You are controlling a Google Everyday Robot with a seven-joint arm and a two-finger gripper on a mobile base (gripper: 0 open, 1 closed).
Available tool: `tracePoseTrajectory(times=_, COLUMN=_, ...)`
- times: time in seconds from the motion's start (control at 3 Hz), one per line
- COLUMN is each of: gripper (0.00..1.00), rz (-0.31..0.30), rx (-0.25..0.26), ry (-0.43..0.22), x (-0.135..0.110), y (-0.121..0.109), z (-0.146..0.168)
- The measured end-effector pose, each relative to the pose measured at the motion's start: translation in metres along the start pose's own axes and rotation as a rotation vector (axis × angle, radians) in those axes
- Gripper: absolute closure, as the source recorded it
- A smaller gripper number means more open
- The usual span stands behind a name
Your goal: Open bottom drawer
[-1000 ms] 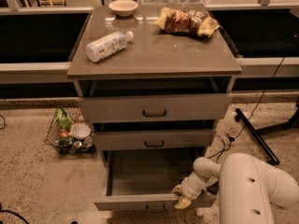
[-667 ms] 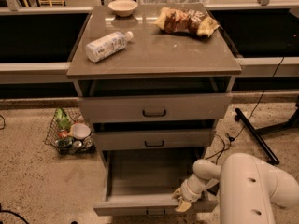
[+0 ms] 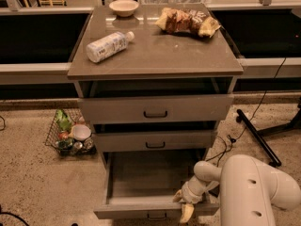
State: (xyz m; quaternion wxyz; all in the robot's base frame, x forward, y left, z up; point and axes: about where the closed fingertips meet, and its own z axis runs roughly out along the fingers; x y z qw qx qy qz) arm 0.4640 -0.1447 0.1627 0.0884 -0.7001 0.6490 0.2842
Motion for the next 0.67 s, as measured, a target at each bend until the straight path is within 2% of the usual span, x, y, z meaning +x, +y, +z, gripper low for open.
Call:
tracePoseTrajectory(times=0.33, gripper=0.0, rz=0.0, rx=0.01, ry=0.029, x=-0.006, y=0.01, z=-0.02)
tracePoseTrajectory(times=0.67, gripper=0.0, rz=-0.039, rx=0.076, ry=0.084, x=-0.023, y=0.028, z=-0.068)
